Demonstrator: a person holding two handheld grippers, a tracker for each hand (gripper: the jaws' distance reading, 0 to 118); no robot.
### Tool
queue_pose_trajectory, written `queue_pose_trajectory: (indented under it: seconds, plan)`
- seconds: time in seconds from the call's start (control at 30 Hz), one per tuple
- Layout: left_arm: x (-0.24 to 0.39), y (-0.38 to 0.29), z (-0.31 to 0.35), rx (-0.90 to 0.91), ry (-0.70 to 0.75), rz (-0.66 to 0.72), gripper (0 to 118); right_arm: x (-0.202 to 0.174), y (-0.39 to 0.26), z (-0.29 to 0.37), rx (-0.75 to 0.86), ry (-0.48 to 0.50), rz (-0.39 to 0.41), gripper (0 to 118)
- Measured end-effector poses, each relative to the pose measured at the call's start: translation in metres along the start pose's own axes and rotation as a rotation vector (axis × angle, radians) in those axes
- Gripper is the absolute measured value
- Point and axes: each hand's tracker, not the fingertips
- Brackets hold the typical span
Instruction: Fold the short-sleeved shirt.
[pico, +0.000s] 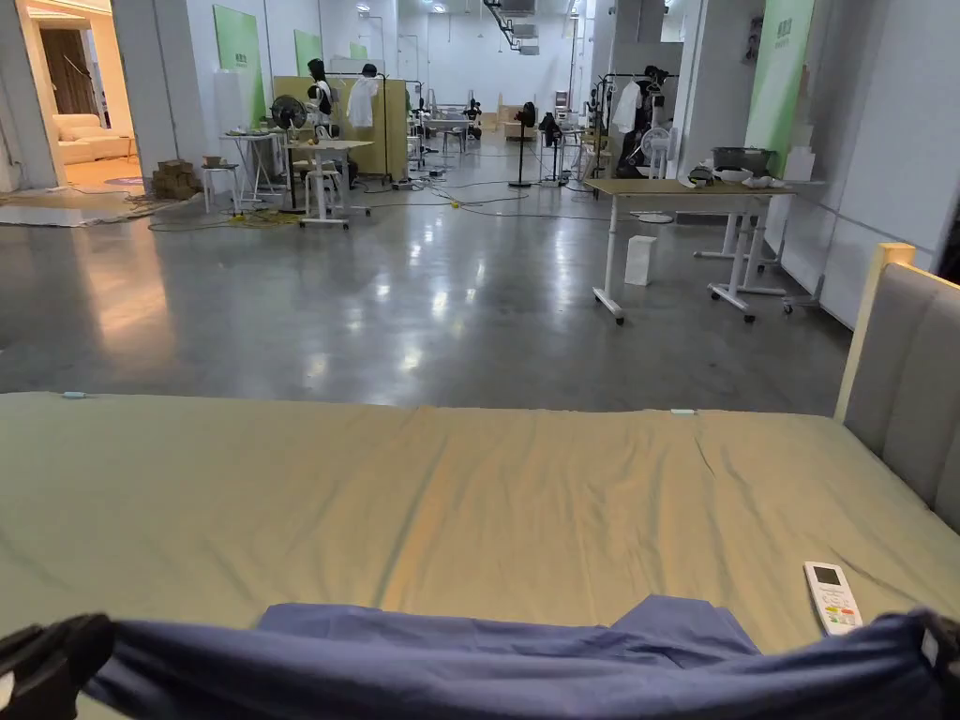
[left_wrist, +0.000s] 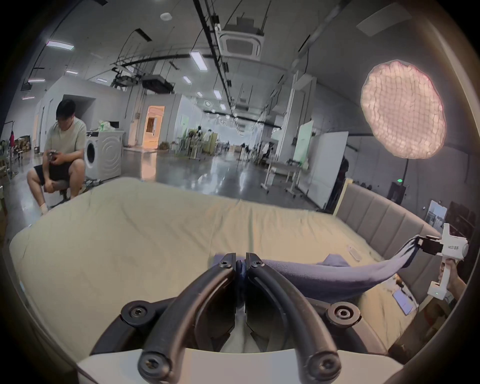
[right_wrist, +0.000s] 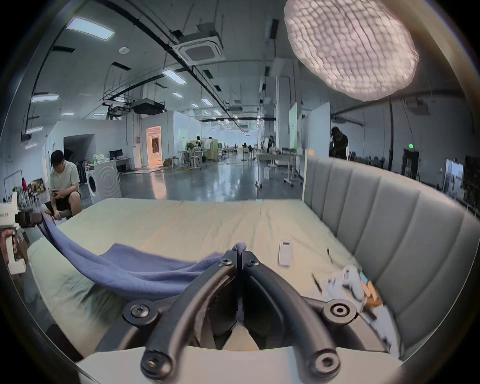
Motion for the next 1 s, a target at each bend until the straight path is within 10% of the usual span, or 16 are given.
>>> queue_pose_trajectory:
  seconds: [0.8,0.87,0.93,1.0]
  plan:
    - [-0.035,-0.169,0.035,-0.347,-0.045,-0.021,9,-0.006,-0.19,0.038,-0.522,-0.013,-0.041,3]
    - [-0.035,-0.168,0.034,-0.362,-0.029,-0.026,37,-0.002,-0.193,0.032,-0.556,0.001,-0.064,24]
    - [-0.04,-0.165,0.032,-0.367,0.026,-0.032,83,0.005,-0.191,0.029,-0.593,0.004,-0.096,84]
    - [-0.037,-0.147,0.044,-0.33,0.043,-0.05,81,0.001,-0.164,0.049,-0.565,-0.013,-0.097,79]
